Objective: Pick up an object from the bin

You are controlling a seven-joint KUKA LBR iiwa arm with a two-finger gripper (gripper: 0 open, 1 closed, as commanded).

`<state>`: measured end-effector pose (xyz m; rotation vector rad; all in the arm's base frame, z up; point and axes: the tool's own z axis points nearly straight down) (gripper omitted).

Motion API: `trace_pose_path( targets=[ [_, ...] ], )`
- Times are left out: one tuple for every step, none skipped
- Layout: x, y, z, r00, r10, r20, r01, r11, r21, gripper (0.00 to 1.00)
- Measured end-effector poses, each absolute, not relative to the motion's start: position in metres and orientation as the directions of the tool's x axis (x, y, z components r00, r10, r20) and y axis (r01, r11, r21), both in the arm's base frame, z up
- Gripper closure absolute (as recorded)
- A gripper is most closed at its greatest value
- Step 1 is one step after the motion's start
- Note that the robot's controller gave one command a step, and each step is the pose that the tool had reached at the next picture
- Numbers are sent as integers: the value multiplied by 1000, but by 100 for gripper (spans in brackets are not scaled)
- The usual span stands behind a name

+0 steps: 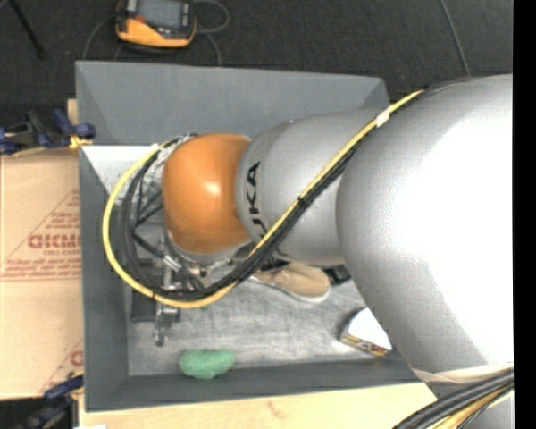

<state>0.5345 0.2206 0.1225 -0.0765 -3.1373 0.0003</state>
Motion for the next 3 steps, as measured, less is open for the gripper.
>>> trace_pose_path(
  targets=[
    [535,214,127,-992,130,-2,130,992,2,0],
    [536,208,78,-983,183,-4,183,983,3,0],
    [539,211,66,-914,406,-15,406,914,19,100]
  ],
)
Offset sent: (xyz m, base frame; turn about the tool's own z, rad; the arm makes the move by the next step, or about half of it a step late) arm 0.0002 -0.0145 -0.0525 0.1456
